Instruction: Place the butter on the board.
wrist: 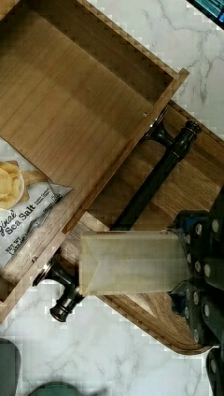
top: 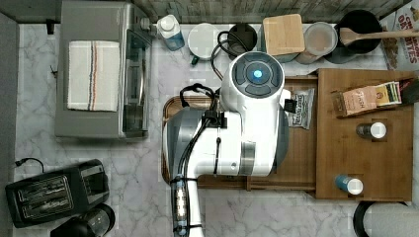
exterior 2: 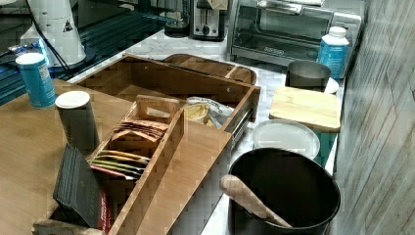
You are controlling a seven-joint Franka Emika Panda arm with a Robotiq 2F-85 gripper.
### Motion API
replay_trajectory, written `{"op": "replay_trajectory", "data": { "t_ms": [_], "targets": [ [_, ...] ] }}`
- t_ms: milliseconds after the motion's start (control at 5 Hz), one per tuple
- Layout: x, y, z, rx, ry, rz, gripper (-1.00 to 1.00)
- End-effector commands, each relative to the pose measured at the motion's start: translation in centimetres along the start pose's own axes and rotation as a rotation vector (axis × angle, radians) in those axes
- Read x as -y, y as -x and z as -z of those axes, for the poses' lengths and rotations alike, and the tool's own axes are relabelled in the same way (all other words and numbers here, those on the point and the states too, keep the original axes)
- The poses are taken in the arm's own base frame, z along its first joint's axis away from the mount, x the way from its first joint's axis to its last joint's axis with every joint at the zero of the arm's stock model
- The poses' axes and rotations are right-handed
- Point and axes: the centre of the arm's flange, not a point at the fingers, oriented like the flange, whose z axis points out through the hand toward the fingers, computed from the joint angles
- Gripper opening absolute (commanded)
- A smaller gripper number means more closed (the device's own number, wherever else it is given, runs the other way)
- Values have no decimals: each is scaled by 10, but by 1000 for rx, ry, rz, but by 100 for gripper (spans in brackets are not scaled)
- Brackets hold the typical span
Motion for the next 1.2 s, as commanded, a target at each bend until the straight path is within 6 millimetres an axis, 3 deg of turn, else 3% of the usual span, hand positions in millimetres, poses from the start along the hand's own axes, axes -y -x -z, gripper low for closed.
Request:
{"op": "replay_trajectory", "data": {
  "t_ms": [200,600,800,1200],
  "targets": [
    [4,39,-9,-40,-28,39,-100],
    [31,158,-23,-106,-140,64,-100],
    [28,174,-43,-101,-159,106,-100],
    [8,164,-112,-40,-130,85,-100]
  ]
}}
